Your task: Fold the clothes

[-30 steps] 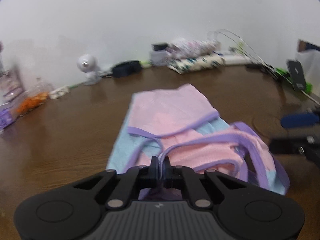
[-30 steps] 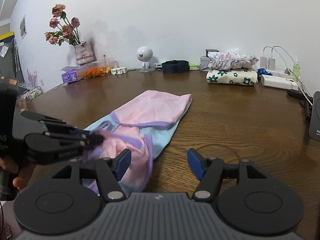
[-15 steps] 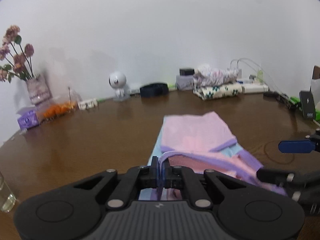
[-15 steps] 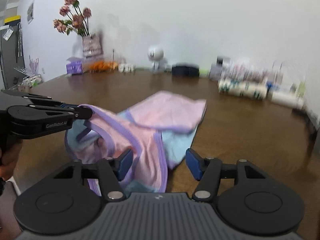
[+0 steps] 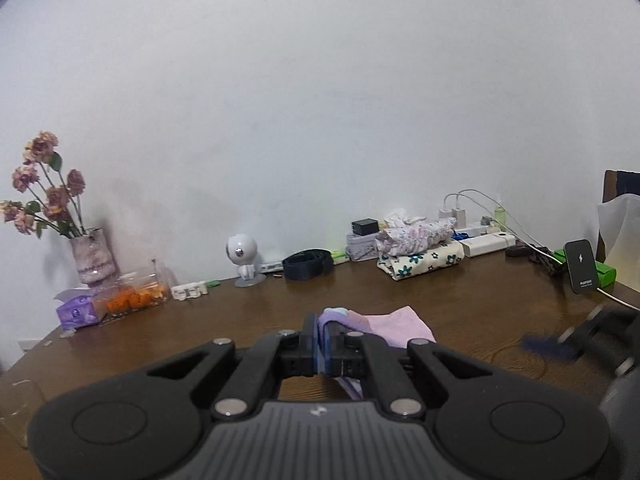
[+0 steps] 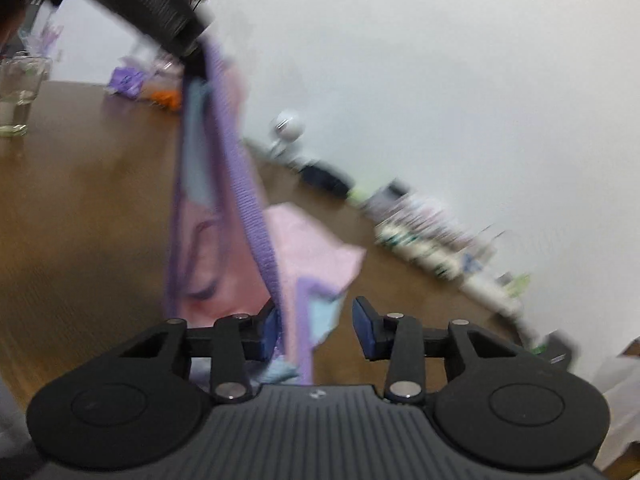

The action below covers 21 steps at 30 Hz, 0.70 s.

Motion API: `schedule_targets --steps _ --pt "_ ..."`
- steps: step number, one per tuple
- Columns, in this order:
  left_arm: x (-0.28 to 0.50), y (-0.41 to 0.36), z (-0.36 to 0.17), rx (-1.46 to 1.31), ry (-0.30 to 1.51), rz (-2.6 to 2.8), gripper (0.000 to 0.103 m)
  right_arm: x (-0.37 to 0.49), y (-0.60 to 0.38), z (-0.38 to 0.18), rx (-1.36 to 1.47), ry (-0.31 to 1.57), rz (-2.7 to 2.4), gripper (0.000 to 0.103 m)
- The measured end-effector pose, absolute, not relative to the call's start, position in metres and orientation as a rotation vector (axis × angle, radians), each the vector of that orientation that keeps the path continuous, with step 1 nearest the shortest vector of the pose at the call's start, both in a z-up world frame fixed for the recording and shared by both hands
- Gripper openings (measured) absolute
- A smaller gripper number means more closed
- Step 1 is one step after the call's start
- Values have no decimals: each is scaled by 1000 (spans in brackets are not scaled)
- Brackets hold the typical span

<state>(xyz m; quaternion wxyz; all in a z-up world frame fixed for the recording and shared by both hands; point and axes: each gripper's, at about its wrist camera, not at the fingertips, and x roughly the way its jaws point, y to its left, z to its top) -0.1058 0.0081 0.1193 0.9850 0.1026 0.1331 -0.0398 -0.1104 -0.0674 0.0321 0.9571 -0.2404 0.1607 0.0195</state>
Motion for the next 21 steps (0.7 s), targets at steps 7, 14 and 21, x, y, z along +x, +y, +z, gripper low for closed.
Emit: schedule_targets --steps 7,14,21 --pt "-128 4 121 200 276 -99 2 -148 -96 68 -443 257 -3 35" --pt "-98 1 89 237 398 -98 14 -122 -152 96 -134 396 223 11" --pt "-78 14 51 218 547 -121 41 -62 -177 40 -126 587 86 36"
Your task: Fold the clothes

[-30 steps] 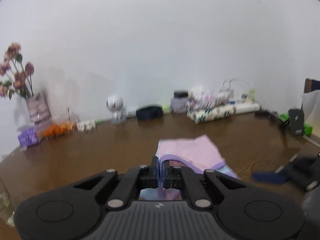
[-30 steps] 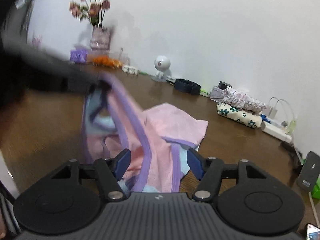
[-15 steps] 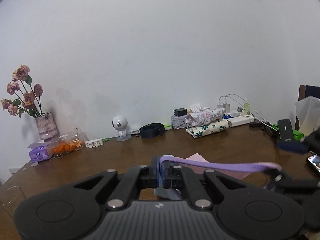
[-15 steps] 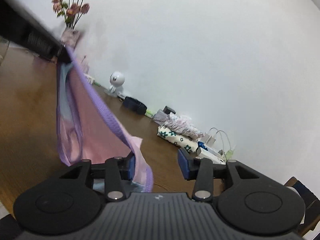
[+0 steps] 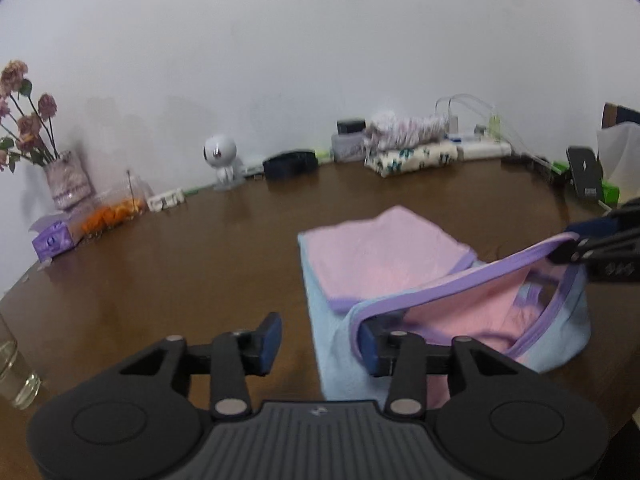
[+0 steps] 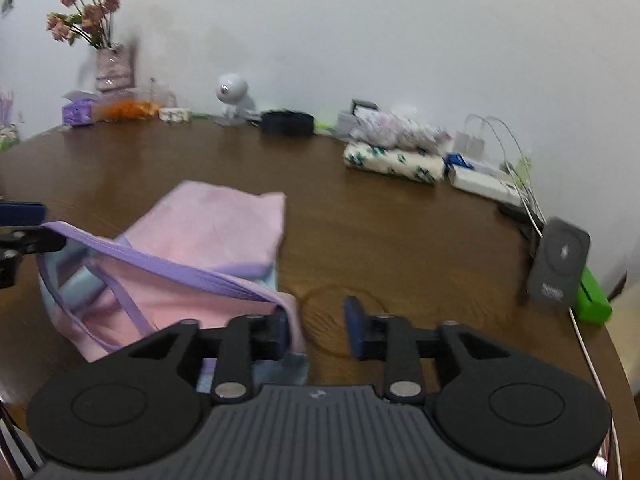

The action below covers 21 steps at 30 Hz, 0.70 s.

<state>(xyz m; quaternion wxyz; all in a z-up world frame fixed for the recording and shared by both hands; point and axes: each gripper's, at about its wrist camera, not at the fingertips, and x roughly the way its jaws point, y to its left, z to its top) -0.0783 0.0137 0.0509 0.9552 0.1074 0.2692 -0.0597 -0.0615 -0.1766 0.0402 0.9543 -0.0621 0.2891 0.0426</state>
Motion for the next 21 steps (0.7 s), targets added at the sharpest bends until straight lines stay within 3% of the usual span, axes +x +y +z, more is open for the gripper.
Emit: schedule_targets --steps 2,3,6,7,8,9,14,17,21 --pt "-75 18 48 197 589 -144 41 -72 -177 41 -120 571 102 46" --pt "-74 18 47 201 596 -144 41 -79 -175 42 -128 561 108 56" --pt "-74 8 42 270 585 -158 41 -91 -163 43 -180 541 124 60" --pt "-75 6 41 282 586 -177 38 -93 -158 43 -201 539 119 62" --pt "-75 5 41 282 587 -188 18 -98 -153 43 -222 531 119 64" --pt "-76 5 41 275 580 -191 8 -103 -148 44 -241 521 129 66" --pt "-78 9 53 195 510 -185 4 -123 -123 40 -355 491 159 66" --pt "-76 8 55 188 508 -181 3 -125 -110 41 -398 479 128 60" --pt "-77 9 51 197 520 -170 2 -105 -116 35 -281 563 120 33"
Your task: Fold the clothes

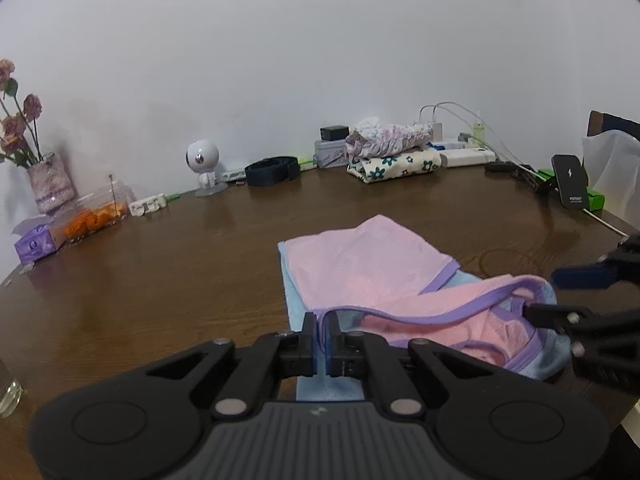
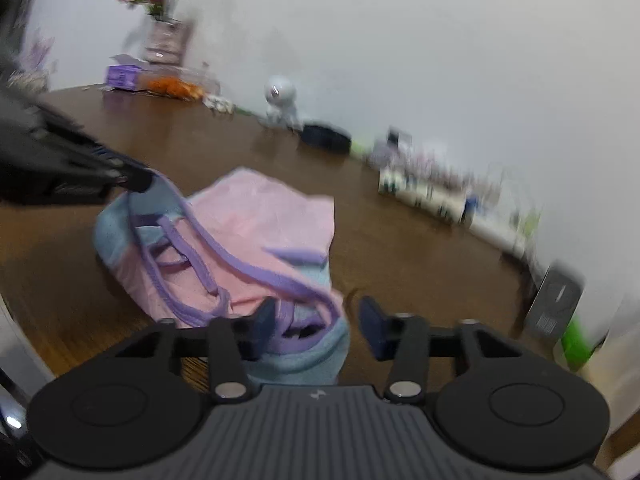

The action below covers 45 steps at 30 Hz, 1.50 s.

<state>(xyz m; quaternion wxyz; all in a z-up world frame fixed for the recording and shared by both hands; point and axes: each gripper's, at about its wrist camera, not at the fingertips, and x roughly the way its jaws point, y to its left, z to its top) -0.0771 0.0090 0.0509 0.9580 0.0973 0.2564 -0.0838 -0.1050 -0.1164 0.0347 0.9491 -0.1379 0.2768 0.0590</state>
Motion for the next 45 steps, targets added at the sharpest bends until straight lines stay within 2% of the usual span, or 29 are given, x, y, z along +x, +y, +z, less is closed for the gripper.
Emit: schedule_targets --steps 3,4,6,9,14,17,19,24,26,27,34,35,37,41,45 --pt "-82 17 52 170 524 -173 2 -88 -129 24 -174 622 129 28" --pt "-84 22 53 154 523 -170 2 -84 -132 21 -148 634 135 18" --pt "-87 30 55 130 522 -145 2 -78 -142 19 -69 648 173 3" --pt "-89 42 52 122 535 -91 2 -81 -173 33 215 649 418 2" --pt "-88 53 39 94 595 -58 2 -74 -218 26 458 702 533 5" --pt "-90 50 37 111 594 -57 2 -85 -207 28 212 650 272 13" --pt "-91 49 39 111 589 -62 2 -103 -179 37 -7 569 189 31" --pt "-93 45 46 119 564 -84 2 -127 -117 52 -200 506 252 32" --pt "-94 43 46 127 560 -90 2 -121 -99 44 -270 533 248 32" --pt "-95 42 45 127 560 -93 2 -116 -94 40 -284 562 246 26" --pt "-93 42 37 151 582 -96 2 -101 -93 16 -258 664 203 25" --pt "-92 42 36 152 587 -94 2 -102 -99 15 -226 671 203 21" --pt "-92 44 34 149 590 -90 2 -105 -111 16 -146 669 236 7" --pt "-94 47 34 131 588 -89 2 -112 -157 33 182 631 389 5" --pt "-95 47 32 126 608 -99 2 -108 -196 30 347 644 397 5"
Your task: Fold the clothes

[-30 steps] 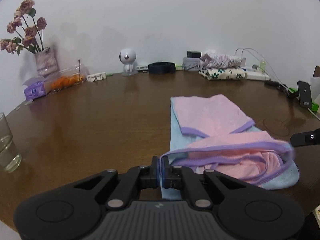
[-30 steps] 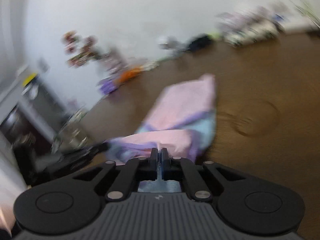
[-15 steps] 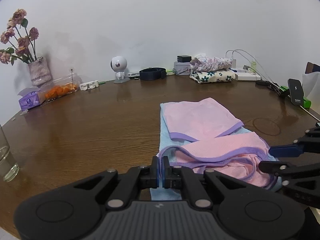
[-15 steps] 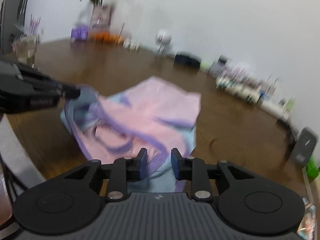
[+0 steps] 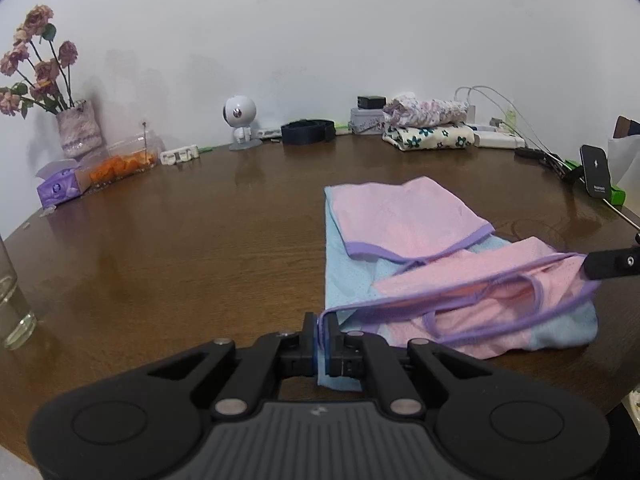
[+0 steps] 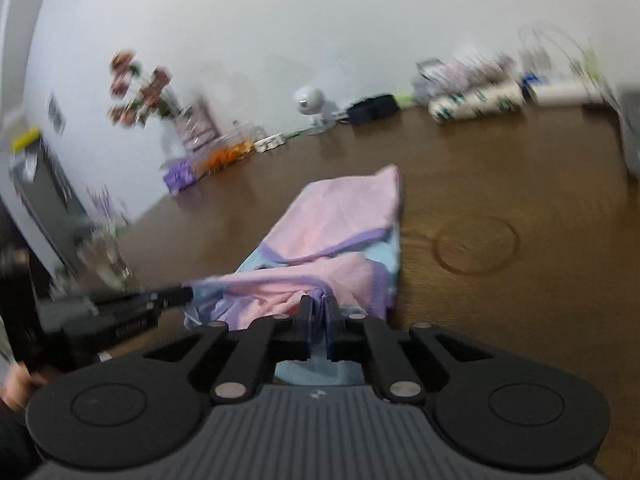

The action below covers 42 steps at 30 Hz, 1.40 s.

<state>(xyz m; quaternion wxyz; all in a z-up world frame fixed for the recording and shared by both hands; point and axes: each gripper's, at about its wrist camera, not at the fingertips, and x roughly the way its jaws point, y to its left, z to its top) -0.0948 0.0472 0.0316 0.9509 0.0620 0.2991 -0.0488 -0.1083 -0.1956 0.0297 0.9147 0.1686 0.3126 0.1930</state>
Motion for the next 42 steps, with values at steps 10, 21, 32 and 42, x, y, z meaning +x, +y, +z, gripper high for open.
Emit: schedule_targets --steps 10,21,32,42 --pt "-109 38 30 265 596 -119 10 -121 -165 31 16 600 247 6" --pt "-76 32 21 435 653 -239 4 -113 -106 30 -182 599 310 26" --pt "-104 40 67 137 502 -184 2 -113 -58 16 -491 438 272 59" --pt "-111 52 80 20 470 -166 3 -119 -82 17 -493 479 81 31"
